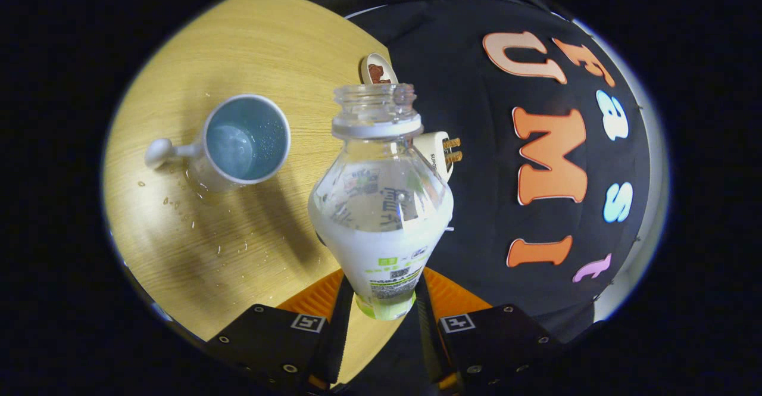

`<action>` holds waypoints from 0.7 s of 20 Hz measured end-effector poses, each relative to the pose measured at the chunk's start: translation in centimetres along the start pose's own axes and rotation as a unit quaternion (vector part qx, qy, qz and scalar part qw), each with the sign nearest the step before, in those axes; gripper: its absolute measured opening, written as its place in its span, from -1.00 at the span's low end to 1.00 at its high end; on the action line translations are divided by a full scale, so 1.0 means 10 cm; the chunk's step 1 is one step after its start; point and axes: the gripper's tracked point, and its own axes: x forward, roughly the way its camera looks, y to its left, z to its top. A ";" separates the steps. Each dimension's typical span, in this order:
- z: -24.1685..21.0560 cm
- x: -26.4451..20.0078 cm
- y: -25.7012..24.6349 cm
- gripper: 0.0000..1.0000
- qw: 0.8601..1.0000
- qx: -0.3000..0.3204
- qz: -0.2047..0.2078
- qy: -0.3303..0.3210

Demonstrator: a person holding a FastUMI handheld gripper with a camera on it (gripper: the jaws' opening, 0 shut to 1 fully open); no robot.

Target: Take the bottle from table, then pour the juice into the cup, finally place the bottle on the coaster

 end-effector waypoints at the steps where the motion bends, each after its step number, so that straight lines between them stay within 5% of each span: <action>1: -0.02 -0.02 0.04 0.11 0.999 0.033 0.012 -0.002; 7: -0.07 -0.12 -0.01 0.11 0.973 0.225 0.053 -0.021; 14: -0.16 -0.05 -0.26 0.12 0.906 0.412 0.088 -0.041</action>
